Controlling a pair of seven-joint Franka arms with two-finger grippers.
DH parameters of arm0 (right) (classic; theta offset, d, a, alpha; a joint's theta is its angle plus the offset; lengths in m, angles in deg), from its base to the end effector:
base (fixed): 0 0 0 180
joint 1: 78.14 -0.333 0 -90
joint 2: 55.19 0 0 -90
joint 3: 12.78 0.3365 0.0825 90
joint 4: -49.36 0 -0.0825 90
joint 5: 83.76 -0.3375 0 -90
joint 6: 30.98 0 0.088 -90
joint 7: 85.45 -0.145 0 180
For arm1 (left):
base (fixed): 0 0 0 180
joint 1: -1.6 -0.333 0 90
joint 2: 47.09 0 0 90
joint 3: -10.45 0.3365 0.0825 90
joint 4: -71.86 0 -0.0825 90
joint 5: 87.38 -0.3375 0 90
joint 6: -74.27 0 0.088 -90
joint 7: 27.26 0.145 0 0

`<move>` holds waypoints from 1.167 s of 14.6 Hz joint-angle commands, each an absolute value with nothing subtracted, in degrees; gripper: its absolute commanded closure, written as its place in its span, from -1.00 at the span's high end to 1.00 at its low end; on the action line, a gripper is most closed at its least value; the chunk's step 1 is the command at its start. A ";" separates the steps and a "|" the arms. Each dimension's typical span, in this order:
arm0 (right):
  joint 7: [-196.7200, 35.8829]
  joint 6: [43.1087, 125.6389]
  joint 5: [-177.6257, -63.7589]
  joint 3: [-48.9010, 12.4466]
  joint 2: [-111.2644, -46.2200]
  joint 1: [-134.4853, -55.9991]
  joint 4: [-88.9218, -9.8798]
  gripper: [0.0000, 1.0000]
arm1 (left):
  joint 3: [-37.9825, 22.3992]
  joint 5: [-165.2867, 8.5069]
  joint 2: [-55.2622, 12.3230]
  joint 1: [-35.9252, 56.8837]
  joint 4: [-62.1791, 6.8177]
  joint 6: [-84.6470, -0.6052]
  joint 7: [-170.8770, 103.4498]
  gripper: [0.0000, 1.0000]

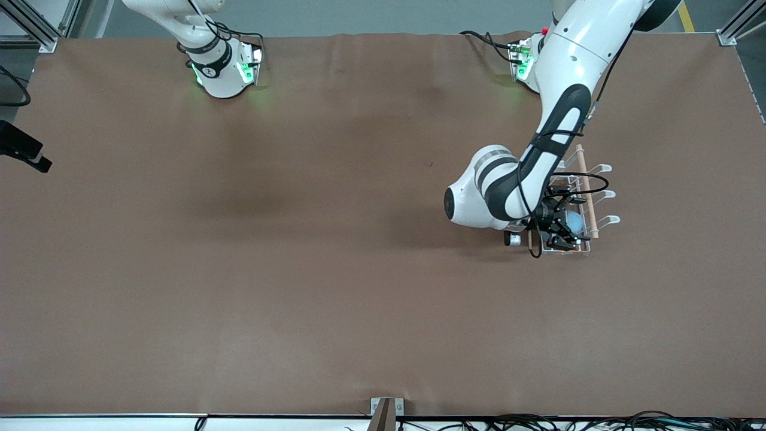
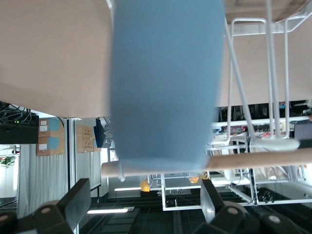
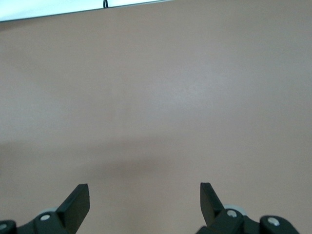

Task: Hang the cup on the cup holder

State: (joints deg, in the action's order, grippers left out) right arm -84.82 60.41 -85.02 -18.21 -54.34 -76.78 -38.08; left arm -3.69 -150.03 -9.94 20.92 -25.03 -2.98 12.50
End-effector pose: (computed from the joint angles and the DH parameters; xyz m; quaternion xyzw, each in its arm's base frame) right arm 0.5061 -0.0575 0.6360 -0.9976 0.0535 -0.0425 0.0090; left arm 0.5481 -0.1676 0.2731 -0.5494 0.5907 0.4235 0.4122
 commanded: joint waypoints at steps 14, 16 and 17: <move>-84.57 54.18 -83.06 -17.79 -56.24 -76.74 -34.05 1.00 | 6.48 -102.36 -38.54 13.82 -23.24 -20.82 -27.17 1.00; -84.66 54.27 -83.06 -17.70 -56.24 -76.82 -34.05 1.00 | 9.55 -94.98 -42.68 13.82 -23.33 -21.00 -27.17 1.00; -84.66 54.18 -83.06 -17.70 -56.24 -76.83 -34.05 1.00 | 9.92 -93.20 -44.70 12.60 -23.42 -20.91 -27.26 1.00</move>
